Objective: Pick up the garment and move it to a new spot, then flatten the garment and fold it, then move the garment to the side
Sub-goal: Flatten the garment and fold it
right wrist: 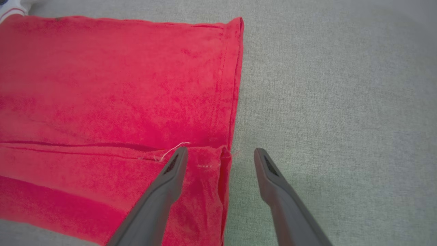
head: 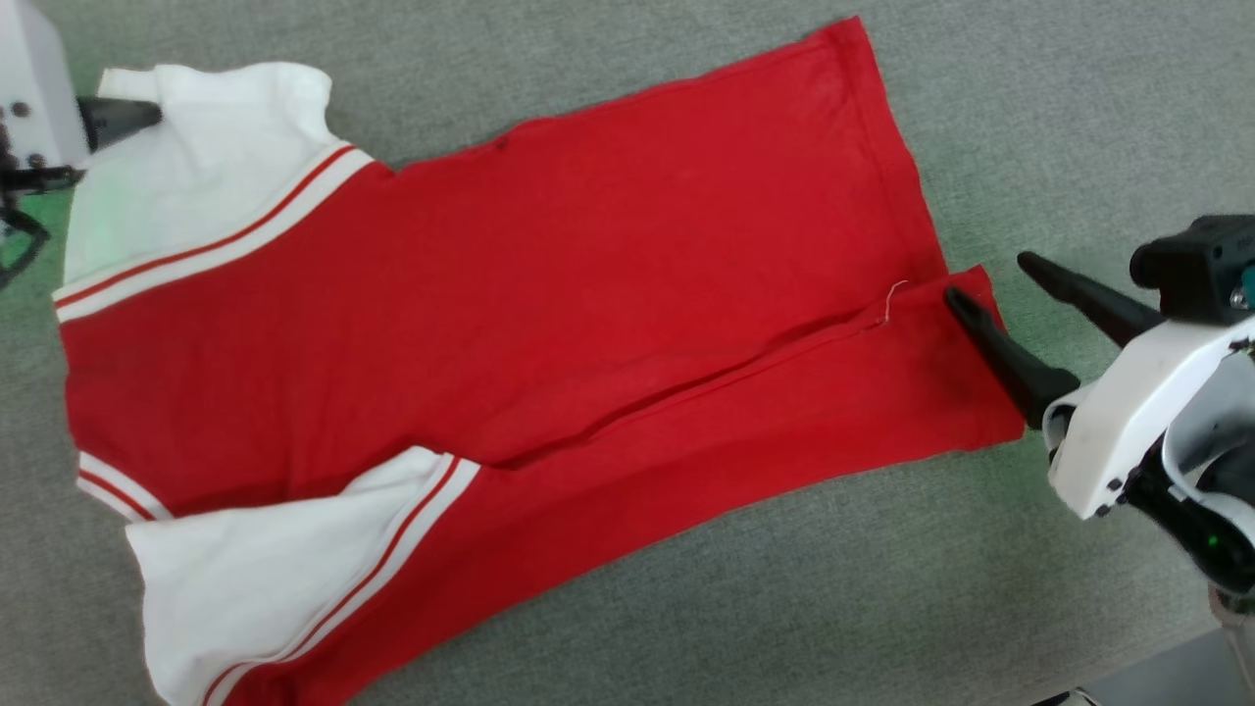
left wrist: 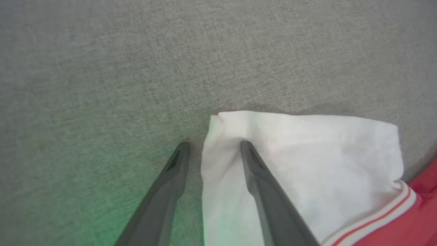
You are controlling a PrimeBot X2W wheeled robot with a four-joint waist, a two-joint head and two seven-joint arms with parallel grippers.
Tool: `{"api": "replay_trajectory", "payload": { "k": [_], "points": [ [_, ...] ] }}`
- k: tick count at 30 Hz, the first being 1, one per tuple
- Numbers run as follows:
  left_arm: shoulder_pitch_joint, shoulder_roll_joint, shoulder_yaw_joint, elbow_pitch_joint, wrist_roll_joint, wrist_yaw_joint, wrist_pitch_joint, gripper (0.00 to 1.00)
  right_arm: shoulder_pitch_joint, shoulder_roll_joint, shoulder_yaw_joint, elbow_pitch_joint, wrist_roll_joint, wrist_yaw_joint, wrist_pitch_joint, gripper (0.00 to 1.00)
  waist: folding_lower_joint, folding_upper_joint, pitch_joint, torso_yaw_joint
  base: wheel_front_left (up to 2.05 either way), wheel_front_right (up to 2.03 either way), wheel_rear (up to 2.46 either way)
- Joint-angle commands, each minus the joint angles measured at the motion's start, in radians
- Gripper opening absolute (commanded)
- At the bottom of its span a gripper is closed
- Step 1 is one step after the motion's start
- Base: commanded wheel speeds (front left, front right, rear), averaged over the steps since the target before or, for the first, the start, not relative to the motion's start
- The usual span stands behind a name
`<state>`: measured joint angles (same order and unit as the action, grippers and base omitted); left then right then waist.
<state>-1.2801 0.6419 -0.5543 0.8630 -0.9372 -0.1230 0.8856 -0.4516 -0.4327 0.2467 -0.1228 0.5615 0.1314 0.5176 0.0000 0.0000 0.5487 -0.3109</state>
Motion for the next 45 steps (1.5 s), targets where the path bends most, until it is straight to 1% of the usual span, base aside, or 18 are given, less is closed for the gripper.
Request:
{"api": "replay_trajectory", "payload": {
  "k": [1,4,6,10,14,16,20,23,26,30,31,32,33,34,37,42,43,45],
  "points": [
    [0.113,-0.089,-0.046,0.011,-0.031,-0.012,0.049,0.00,-0.018,-0.005,-0.002,0.002,0.009,-0.002,0.003,1.00,0.0000,0.0000,-0.001,0.006,0.00,0.00,0.00],
    [0.107,-0.075,-0.050,-0.017,-0.030,-0.012,0.012,0.00,-0.054,-0.008,0.005,0.009,0.012,-0.002,0.011,1.00,0.0000,0.0000,0.001,0.017,0.00,0.00,0.00],
    [0.110,-0.076,-0.057,-0.027,-0.036,-0.012,0.005,0.00,-0.087,0.000,0.017,0.023,0.022,-0.001,0.022,1.00,0.0000,0.0000,0.002,0.024,0.00,0.00,0.00],
    [0.107,-0.076,-0.068,-0.051,-0.044,-0.012,-0.012,0.00,-0.190,0.008,0.059,0.088,0.036,-0.002,0.066,1.00,0.0000,0.0000,0.001,0.043,0.00,0.00,0.00],
    [0.106,-0.082,-0.082,-0.070,-0.053,-0.012,-0.028,0.00,-0.324,0.010,0.130,0.231,0.057,-0.002,0.171,1.00,0.0000,0.0000,-0.005,0.065,0.00,0.00,0.00],
    [0.100,-0.090,-0.089,-0.084,-0.060,-0.012,-0.038,0.00,-0.405,0.012,0.153,0.305,0.066,-0.002,0.202,1.00,0.0000,0.0000,0.000,0.083,0.00,0.00,0.00],
    [0.086,-0.105,-0.114,-0.111,-0.068,-0.012,-0.046,0.00,-0.543,0.026,0.179,0.468,0.053,-0.002,0.237,1.00,0.0000,0.0000,0.018,0.123,0.00,0.00,0.00],
    [0.068,-0.121,-0.137,-0.137,-0.077,-0.010,-0.058,0.00,-0.637,0.031,0.175,0.591,0.026,-0.002,0.238,1.00,0.0000,0.0000,0.036,0.156,0.00,0.00,0.00],
    [0.053,-0.134,-0.167,-0.156,-0.086,-0.010,-0.069,0.00,-0.687,0.037,0.196,0.709,-0.005,-0.001,0.240,1.00,0.0000,0.0000,0.047,0.185,0.00,0.00,0.00],
    [0.040,-0.135,-0.202,-0.175,-0.103,-0.009,-0.082,0.00,-0.718,0.058,0.232,0.809,0.022,-0.001,0.262,1.00,0.0000,0.0000,0.055,0.206,0.00,0.00,0.00],
    [0.036,-0.132,-0.212,-0.177,-0.106,-0.009,-0.084,0.00,-0.719,0.059,0.249,0.820,0.027,-0.001,0.269,0.93,0.0000,0.0000,0.056,0.208,0.00,0.00,0.00],
    [0.034,-0.129,-0.220,-0.179,-0.110,-0.009,-0.087,0.00,-0.723,0.060,0.262,0.830,0.037,0.000,0.275,0.49,0.0000,0.0000,0.056,0.210,0.00,0.00,0.00],
    [0.033,-0.125,-0.227,-0.181,-0.116,-0.009,-0.090,0.00,-0.727,0.060,0.273,0.839,0.044,0.000,0.277,0.33,0.0000,0.0000,0.056,0.210,0.00,0.00,0.00],
    [0.031,-0.121,-0.234,-0.183,-0.121,-0.008,-0.093,0.00,-0.730,0.060,0.285,0.844,0.050,0.000,0.274,0.00,0.0000,0.0000,0.055,0.211,0.00,0.00,0.00],
    [0.023,-0.121,-0.252,-0.189,-0.138,-0.008,-0.118,0.00,-0.742,0.046,0.304,0.863,0.063,-0.001,0.243,0.00,0.0000,0.0000,0.049,0.214,0.00,0.00,0.00],
    [0.016,-0.126,-0.268,-0.207,-0.165,-0.009,-0.224,0.00,-0.749,0.018,0.311,0.879,0.080,-0.002,0.131,0.00,0.0000,0.0000,0.008,0.232,0.00,0.00,0.00],
    [0.016,-0.126,-0.268,-0.207,-0.165,-0.009,-0.224,0.00,-0.749,0.018,0.311,0.879,0.080,-0.002,0.131,0.00,0.0000,0.0000,0.008,0.232,0.00,0.00,0.00],
    [0.014,-0.124,-0.272,-0.221,-0.181,-0.009,-0.273,0.00,-0.743,0.007,0.309,0.883,0.090,-0.002,0.086,0.00,0.0000,0.0000,-0.022,0.242,0.00,0.00,0.00]
  ]
}}
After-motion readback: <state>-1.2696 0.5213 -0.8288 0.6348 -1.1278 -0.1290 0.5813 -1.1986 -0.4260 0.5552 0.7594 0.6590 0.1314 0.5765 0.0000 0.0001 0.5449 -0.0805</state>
